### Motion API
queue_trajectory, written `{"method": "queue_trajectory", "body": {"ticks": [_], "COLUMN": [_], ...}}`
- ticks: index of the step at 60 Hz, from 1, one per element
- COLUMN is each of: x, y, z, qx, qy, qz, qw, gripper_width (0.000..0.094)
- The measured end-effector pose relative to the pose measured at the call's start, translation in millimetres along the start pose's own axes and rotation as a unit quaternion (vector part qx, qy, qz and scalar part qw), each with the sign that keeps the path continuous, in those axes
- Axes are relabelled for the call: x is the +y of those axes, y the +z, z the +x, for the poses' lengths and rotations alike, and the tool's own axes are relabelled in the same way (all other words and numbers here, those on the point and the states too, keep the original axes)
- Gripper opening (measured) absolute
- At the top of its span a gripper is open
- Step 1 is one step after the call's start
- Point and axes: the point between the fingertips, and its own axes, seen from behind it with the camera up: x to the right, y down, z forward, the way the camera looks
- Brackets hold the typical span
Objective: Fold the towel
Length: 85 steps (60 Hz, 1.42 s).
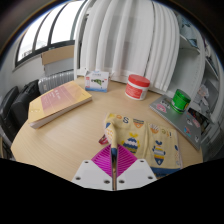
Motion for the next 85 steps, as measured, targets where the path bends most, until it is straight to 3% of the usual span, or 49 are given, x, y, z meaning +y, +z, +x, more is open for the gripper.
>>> {"method": "queue_trajectory", "body": {"ticks": [11, 20, 25, 40, 46, 52, 59, 63, 71, 85], "x": [-13, -65, -68, 42, 44, 43, 36, 27, 23, 27], "y": [-10, -47, -59, -26, -25, -30, -51, -73, -124, -203], "z": [-5, 31, 66, 133, 136, 140, 146, 150, 155, 121], "qx": [-0.049, -0.065, -0.058, 0.026, 0.021, 0.032, 0.05, 0.057, 0.082, 0.049], "qy": [0.03, 0.097, 0.152, 0.271, 0.338, 0.347, 0.337, 0.326, 0.303, 0.331], "qz": [-0.005, 0.041, 0.051, -0.062, -0.058, -0.064, -0.057, -0.046, -0.034, -0.033], "qw": [0.998, 0.992, 0.985, 0.96, 0.939, 0.935, 0.939, 0.943, 0.949, 0.942], "gripper_width": [0.0013, 0.0014, 0.0024, 0.0037, 0.0039, 0.0156, 0.064, 0.0802, 0.0818, 0.0819]}}
